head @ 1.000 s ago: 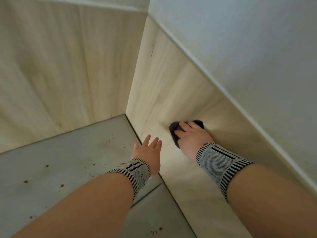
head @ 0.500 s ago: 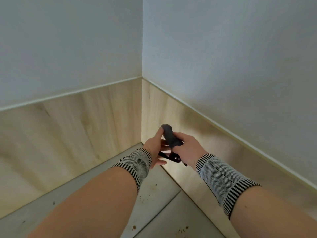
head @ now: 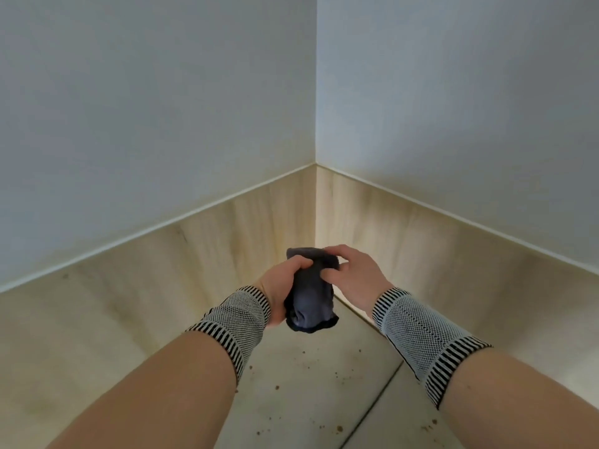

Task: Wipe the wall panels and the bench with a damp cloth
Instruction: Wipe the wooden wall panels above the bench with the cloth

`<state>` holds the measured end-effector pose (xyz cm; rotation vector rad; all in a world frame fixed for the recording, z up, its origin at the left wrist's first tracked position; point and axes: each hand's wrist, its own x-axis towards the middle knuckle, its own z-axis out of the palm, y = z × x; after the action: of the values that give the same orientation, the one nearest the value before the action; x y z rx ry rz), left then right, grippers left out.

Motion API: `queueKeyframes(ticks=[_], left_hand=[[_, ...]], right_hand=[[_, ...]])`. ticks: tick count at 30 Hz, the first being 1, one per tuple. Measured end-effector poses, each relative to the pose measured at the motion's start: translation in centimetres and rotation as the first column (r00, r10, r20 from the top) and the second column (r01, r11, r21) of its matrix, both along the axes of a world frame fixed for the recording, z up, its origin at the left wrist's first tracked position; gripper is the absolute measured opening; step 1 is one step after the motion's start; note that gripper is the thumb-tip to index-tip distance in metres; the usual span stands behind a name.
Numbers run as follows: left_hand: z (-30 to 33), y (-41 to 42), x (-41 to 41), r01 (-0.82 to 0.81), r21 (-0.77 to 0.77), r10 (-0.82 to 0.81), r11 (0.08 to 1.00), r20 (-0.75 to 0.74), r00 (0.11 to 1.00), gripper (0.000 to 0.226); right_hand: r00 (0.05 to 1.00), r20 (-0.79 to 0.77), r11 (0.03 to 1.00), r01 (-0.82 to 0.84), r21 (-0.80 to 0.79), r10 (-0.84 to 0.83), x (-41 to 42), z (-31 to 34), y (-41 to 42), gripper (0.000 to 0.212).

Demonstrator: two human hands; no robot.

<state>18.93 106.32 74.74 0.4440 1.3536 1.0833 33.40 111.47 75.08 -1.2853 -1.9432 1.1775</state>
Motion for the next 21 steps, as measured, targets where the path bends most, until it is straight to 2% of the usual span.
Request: queueKeyframes(ticks=[2,3,7,9,11,16,21], left_hand=[[0.1,-1.9,-2.7,0.033,-0.019,-0.033,0.999,-0.03,0.999,0.042],[0.1,-2.9,-4.3,0.052,-0.023,-0.053,0.998,-0.038,0.998,0.043],[0.4,-6.1,-10.5,0.025,0.02,-0.025,0.999,-0.032,0.999,0.061],[0.7,-7.3,-12.9,-0.043,0.059,0.047,0.997,-0.069,0.997,0.054],[1.2,-8.3,-14.8,-0.067,0.085,0.074,0.994,-0.085,0.994,0.042],[1.9,-9.2,-17.7,-0.143,0.167,0.15,0.976,-0.026,0.988,0.034],[2.3,-9.7,-18.7,-0.24,0.223,0.276,0.945,-0.148,0.95,0.02]], right_hand=[[0.997,0.067,0.994,0.034,0.101,-0.04,-2.5,0.3,-1.6,0.015],[0.995,0.05,0.992,0.076,0.096,-0.081,-3.7,0.5,-2.4,0.008],[0.95,-0.211,0.966,0.196,-0.166,-0.229,-8.1,1.3,-4.9,0.015],[0.894,-0.326,0.926,0.203,-0.319,-0.309,-9.4,1.9,-5.7,0.02],[0.865,-0.346,0.897,0.223,-0.382,-0.363,-10.5,2.7,-6.1,0.02],[0.888,-0.283,0.903,0.259,-0.342,-0.362,-11.8,4.0,-5.8,0.021],[0.927,-0.219,0.941,0.26,-0.216,-0.306,-12.2,4.0,-5.4,0.016]])
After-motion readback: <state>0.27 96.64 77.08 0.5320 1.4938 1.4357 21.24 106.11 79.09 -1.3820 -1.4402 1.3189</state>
